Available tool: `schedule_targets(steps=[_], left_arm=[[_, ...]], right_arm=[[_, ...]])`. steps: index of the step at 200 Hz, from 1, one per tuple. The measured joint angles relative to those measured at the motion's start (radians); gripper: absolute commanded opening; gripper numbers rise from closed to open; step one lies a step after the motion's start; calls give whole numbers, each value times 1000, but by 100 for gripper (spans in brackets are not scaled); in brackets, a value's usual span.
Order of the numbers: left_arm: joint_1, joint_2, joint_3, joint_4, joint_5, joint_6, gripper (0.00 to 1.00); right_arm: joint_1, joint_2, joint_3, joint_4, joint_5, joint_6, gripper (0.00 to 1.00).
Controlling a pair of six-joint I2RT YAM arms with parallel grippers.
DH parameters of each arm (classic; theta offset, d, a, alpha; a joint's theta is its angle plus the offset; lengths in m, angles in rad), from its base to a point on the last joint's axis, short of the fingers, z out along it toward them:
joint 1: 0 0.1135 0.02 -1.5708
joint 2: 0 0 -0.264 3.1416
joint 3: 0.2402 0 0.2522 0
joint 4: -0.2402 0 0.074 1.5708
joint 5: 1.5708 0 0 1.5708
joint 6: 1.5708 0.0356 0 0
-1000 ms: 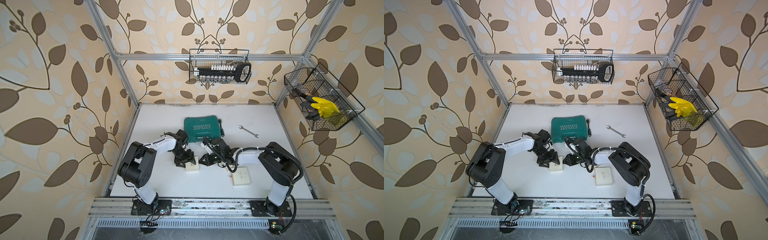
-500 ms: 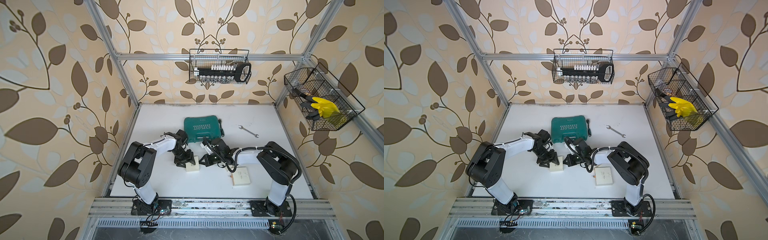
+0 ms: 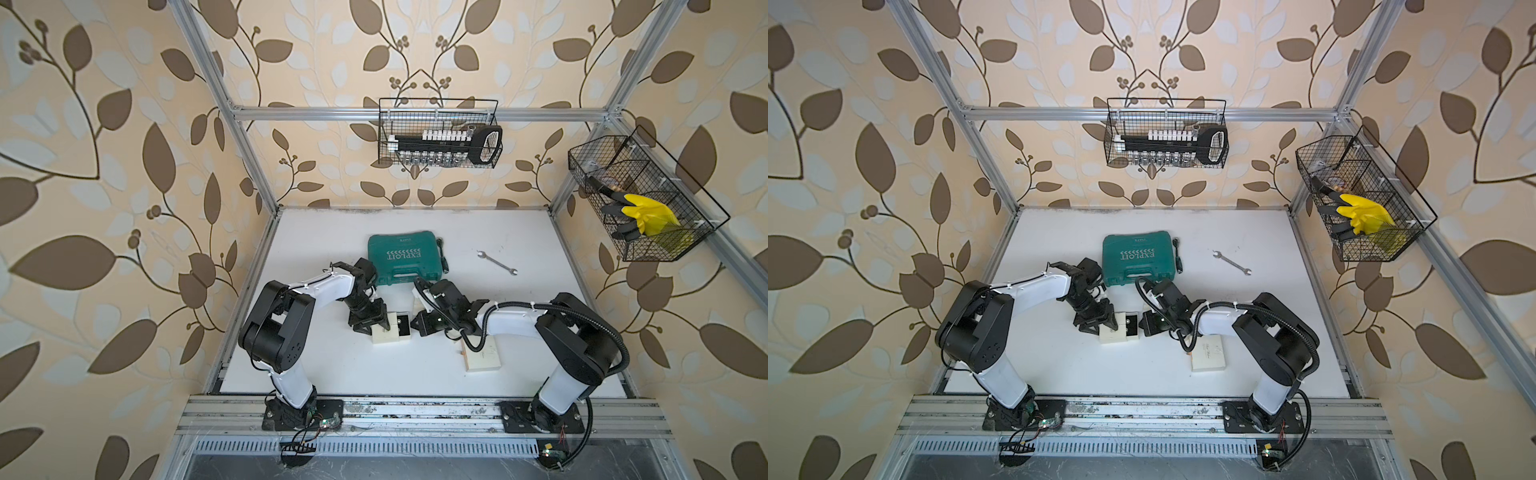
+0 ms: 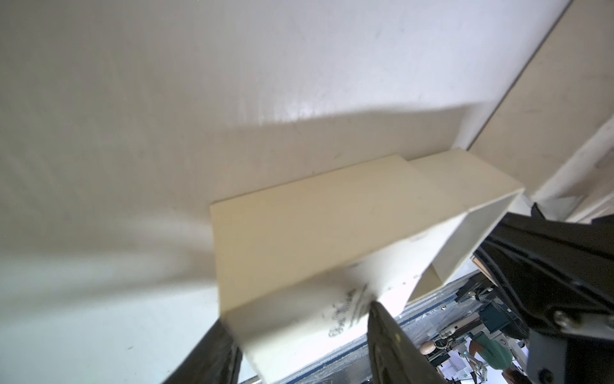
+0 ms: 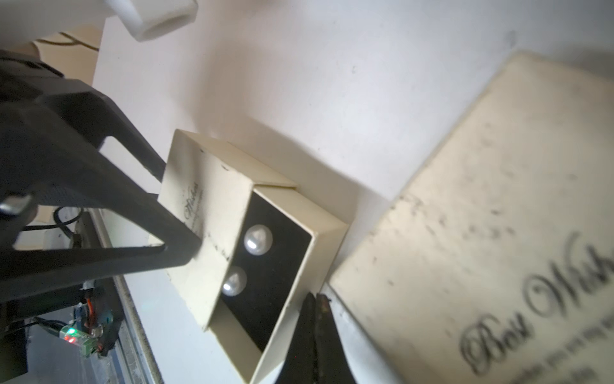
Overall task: Take out the earrings from the drawer-style jewelry box
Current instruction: Open the drawer in the jewelry box.
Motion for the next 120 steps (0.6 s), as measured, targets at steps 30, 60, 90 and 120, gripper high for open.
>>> schedule_targets(steps=[30, 60, 90, 120], left_arm=[[-36, 9, 24, -5, -30, 16, 60], [-76, 21, 49, -14, -58, 22, 60], [-98, 29, 71, -31, -89, 30, 60], [-113, 29, 76, -31, -101, 45, 60]], right_arm=[[0, -18, -1, -40, 37, -10, 0], [5, -32, -1, -76, 76, -23, 17], [22, -84, -1, -150, 142, -51, 29], [56, -161, 11, -186, 193, -76, 29]])
